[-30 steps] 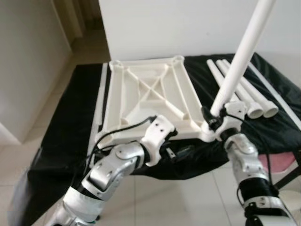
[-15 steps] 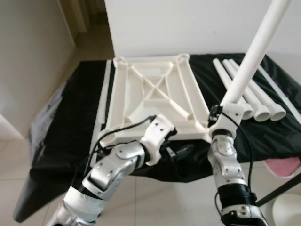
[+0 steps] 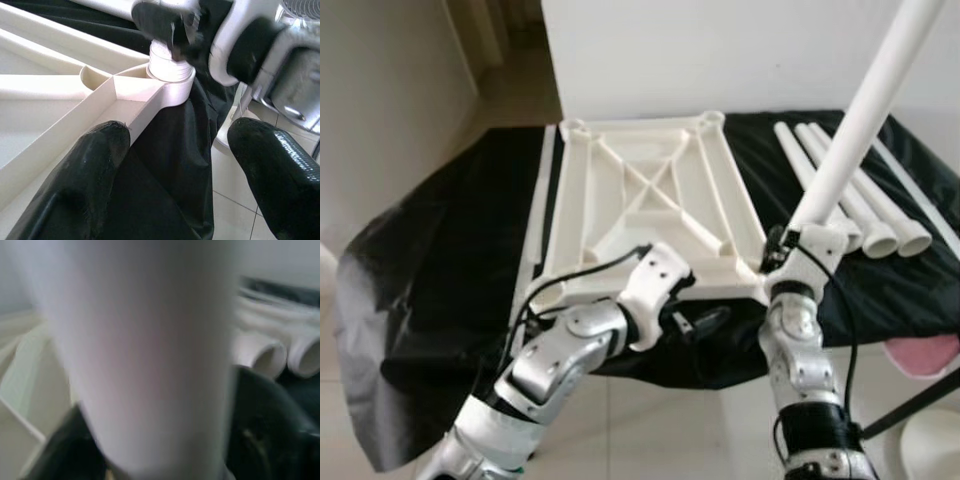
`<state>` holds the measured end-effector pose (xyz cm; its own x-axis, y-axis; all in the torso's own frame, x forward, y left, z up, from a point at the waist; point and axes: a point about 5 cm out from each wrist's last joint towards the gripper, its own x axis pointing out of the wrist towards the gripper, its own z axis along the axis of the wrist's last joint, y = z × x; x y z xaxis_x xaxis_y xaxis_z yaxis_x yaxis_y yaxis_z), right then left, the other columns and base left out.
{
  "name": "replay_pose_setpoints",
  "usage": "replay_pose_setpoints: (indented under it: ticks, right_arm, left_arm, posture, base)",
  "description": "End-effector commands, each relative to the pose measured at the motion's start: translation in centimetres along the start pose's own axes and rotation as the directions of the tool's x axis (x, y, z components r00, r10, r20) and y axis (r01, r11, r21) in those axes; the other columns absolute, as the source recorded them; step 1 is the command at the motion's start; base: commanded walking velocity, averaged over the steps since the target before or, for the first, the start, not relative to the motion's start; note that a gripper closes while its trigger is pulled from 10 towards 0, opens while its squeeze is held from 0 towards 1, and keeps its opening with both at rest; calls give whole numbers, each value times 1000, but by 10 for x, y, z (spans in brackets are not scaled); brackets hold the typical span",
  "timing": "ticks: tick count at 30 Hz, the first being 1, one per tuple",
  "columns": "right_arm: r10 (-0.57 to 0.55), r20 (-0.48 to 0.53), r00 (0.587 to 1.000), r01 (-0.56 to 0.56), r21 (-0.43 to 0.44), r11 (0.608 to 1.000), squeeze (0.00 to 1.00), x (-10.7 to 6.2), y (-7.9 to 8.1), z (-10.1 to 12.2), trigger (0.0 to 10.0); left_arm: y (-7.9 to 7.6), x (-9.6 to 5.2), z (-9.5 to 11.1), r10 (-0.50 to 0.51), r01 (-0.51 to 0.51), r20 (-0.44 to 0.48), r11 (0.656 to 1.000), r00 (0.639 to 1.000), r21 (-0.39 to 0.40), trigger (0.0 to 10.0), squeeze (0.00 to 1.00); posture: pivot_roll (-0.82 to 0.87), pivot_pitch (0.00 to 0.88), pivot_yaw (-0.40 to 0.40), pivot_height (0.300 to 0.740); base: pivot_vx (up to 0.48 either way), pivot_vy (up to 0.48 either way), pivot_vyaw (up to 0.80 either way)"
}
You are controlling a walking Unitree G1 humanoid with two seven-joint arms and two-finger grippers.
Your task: Building children table
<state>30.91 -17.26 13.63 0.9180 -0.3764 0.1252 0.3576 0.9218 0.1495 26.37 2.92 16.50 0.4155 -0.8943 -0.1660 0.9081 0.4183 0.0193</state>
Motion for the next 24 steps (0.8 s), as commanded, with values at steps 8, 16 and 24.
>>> replay_pose_setpoints:
  ticks: [8,16,24]
  right_arm:
    - [136,59,989,-139,52,989,1000,5,-11,10,10000]
    - [359,44,932,-360,11,933,0,10,-20,7,10000]
    - [495,6,869,-494,-22,869,0,22,-21,7,10000]
  left_arm:
    - [1,-1,0,-102,102,-7,995,995,23,10000,0]
    - [0,-1,-2,-104,104,-17,994,994,27,10000,0]
    - [2,2,-1,-60,60,6,998,998,36,10000,0]
  posture:
    - [-95,0,67,740]
    - [-80,0,58,740]
    - [-81,0,56,740]
  base:
    - [0,0,0]
    - [0,0,0]
    - [0,0,0]
